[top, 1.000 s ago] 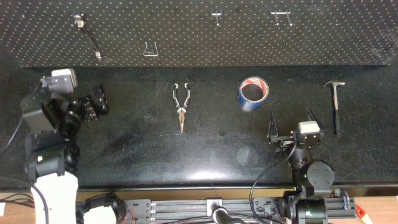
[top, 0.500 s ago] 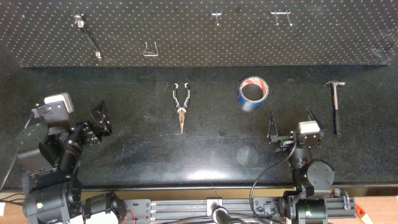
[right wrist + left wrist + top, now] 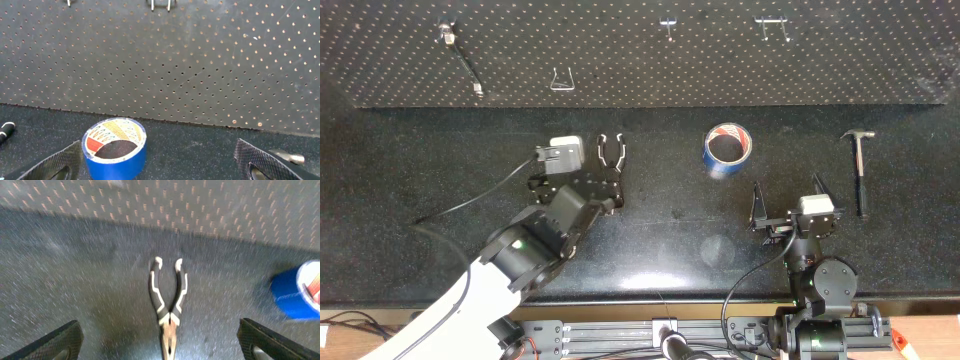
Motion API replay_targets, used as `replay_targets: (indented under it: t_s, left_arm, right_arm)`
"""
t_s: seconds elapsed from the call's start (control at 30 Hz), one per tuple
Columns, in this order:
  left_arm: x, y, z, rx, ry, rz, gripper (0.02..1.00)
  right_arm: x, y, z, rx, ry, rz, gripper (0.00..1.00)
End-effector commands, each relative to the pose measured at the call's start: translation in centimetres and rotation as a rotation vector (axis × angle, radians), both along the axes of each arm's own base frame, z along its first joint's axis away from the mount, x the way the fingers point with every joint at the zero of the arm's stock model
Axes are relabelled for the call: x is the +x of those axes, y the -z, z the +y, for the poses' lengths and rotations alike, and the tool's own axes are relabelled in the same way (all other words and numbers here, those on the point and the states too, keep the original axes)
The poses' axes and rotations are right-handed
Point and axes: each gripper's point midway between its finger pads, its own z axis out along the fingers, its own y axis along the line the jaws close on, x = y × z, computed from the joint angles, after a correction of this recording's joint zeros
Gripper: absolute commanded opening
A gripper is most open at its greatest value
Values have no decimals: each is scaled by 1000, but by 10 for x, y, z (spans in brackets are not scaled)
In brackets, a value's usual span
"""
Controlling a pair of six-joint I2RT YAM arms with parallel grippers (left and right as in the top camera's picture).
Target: Place Tools Onto Pegboard
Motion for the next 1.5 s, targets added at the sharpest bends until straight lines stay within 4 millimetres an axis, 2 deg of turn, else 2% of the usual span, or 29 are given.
replay_targets:
  t_s: [0.03, 0.17, 0.23, 0.27, 0.4, 0.5, 0.63, 0.7, 0.77, 0.87, 0.93, 1.07, 1.17, 1.27, 1.33, 1.5]
  left_arm:
    - [4, -1, -31, 0, 56, 184, 998]
    - [5, -9, -42, 56, 75, 350, 998]
    - [13, 6, -46, 5, 74, 464, 998]
    - [20, 23, -37, 3, 39, 519, 998]
    - [43, 47, -23, 97, -32, 495, 998]
    - [65, 50, -29, 90, -47, 425, 998]
    - [72, 58, -29, 108, -61, 410, 998]
    - [78, 68, -30, 121, -69, 408, 998]
    - [80, 83, -31, 134, -71, 429, 998]
    - [82, 91, -33, 141, -63, 438, 998]
    - [81, 93, -36, 168, 0, 446, 998]
    - [86, 96, -40, 89, 67, 479, 998]
    - [90, 96, -40, 98, 105, 470, 998]
    - [89, 106, -40, 108, 105, 493, 996]
    - [86, 112, -45, 117, 164, 509, 998]
    - [84, 116, -44, 110, 169, 529, 998]
  right_arm:
    - [-1, 1, 4, -9, -20, -2, 980]
    - [-1, 1, 4, -9, -20, -2, 982]
    - [-1, 1, 4, -9, -20, -1, 982]
    - [-1, 1, 4, -9, -20, -2, 982]
    - [-1, 1, 4, -9, -20, -2, 982]
    - [-1, 1, 4, -9, -20, -1, 980]
    - [-1, 1, 4, -9, -20, -2, 982]
    - [-1, 1, 4, -9, -20, -2, 982]
    - [-1, 1, 4, -9, -20, -2, 980]
    - [-1, 1, 4, -9, -20, -2, 982]
    - [-1, 1, 4, -9, -20, -2, 982]
    - [-1, 1, 4, -9, -20, -2, 980]
    - [-1, 1, 4, -9, -20, -2, 980]
    - [-1, 1, 4, -9, -20, -2, 982]
    - [-1, 1, 4, -9, -20, -2, 982]
    - [-1, 1, 4, -9, -20, -1, 980]
